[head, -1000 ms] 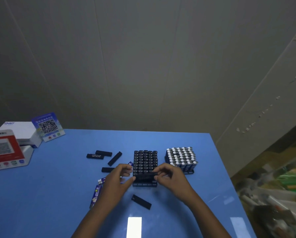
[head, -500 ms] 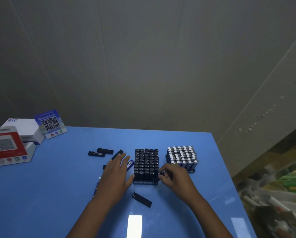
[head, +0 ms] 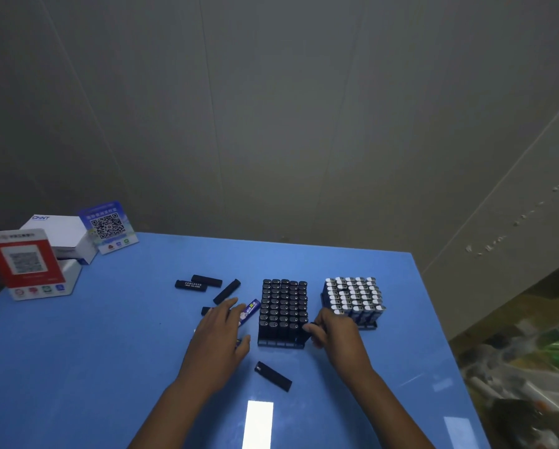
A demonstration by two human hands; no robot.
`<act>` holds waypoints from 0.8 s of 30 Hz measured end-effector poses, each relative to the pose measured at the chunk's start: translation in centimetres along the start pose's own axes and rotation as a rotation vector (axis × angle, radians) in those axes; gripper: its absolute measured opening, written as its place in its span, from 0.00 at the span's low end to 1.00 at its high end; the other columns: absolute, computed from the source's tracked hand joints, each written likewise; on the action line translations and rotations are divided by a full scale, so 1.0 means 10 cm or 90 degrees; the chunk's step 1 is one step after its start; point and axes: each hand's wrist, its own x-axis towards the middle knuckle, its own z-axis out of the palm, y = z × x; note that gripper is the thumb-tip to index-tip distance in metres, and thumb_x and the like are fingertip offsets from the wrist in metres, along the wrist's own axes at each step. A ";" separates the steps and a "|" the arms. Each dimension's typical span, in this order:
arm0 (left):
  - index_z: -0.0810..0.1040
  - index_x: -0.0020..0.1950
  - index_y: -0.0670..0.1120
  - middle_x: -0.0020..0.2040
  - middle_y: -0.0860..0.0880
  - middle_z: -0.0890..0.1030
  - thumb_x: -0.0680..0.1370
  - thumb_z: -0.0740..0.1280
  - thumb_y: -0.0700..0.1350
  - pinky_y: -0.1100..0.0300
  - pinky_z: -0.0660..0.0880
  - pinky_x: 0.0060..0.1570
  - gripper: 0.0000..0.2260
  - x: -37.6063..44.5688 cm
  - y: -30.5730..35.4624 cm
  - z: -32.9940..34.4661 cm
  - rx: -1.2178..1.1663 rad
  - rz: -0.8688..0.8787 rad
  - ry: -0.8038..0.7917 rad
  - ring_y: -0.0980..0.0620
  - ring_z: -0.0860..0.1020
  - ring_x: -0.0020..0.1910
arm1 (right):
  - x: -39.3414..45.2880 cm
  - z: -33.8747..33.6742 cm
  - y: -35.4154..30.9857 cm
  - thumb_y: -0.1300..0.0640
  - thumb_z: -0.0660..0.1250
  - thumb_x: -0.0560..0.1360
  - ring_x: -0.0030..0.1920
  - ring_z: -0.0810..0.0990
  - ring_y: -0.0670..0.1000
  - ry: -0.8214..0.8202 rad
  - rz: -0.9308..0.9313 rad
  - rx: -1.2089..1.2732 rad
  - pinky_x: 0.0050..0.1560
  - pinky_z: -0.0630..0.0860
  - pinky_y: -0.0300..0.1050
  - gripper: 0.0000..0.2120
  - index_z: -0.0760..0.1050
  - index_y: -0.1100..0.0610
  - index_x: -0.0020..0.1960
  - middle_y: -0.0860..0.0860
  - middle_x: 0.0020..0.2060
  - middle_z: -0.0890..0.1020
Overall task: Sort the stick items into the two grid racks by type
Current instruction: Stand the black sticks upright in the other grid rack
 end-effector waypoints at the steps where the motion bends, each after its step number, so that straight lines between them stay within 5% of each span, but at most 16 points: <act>1: 0.61 0.77 0.51 0.77 0.54 0.60 0.80 0.63 0.53 0.58 0.66 0.69 0.26 0.00 -0.01 0.00 0.001 -0.001 0.003 0.53 0.63 0.72 | 0.01 0.01 0.01 0.49 0.69 0.79 0.33 0.80 0.44 -0.002 -0.006 -0.008 0.38 0.77 0.45 0.14 0.74 0.56 0.40 0.49 0.30 0.81; 11: 0.66 0.74 0.50 0.75 0.53 0.63 0.79 0.66 0.51 0.59 0.67 0.67 0.24 -0.01 -0.03 0.06 -0.015 -0.019 0.018 0.52 0.67 0.69 | 0.04 0.05 -0.06 0.49 0.66 0.81 0.36 0.75 0.48 -0.084 -0.064 -0.180 0.36 0.67 0.44 0.12 0.68 0.55 0.45 0.50 0.36 0.77; 16: 0.64 0.75 0.51 0.74 0.54 0.63 0.80 0.64 0.51 0.60 0.67 0.67 0.24 -0.03 0.00 0.07 -0.018 -0.024 0.024 0.54 0.66 0.69 | 0.06 0.10 -0.10 0.50 0.67 0.80 0.41 0.80 0.53 -0.079 -0.046 -0.159 0.41 0.75 0.49 0.12 0.73 0.59 0.48 0.55 0.40 0.82; 20: 0.65 0.74 0.51 0.73 0.55 0.64 0.79 0.64 0.51 0.61 0.67 0.66 0.23 -0.07 -0.01 0.06 -0.022 -0.033 0.030 0.55 0.68 0.68 | 0.09 0.01 -0.08 0.46 0.69 0.78 0.45 0.82 0.51 -0.113 -0.031 -0.183 0.42 0.73 0.43 0.14 0.75 0.57 0.53 0.53 0.43 0.84; 24: 0.67 0.72 0.54 0.70 0.58 0.66 0.78 0.64 0.49 0.63 0.68 0.63 0.22 -0.18 -0.14 0.00 -0.026 -0.033 0.051 0.56 0.69 0.64 | 0.10 -0.17 -0.15 0.42 0.67 0.78 0.43 0.81 0.47 -0.018 -0.042 -0.138 0.43 0.76 0.43 0.15 0.76 0.53 0.57 0.48 0.43 0.84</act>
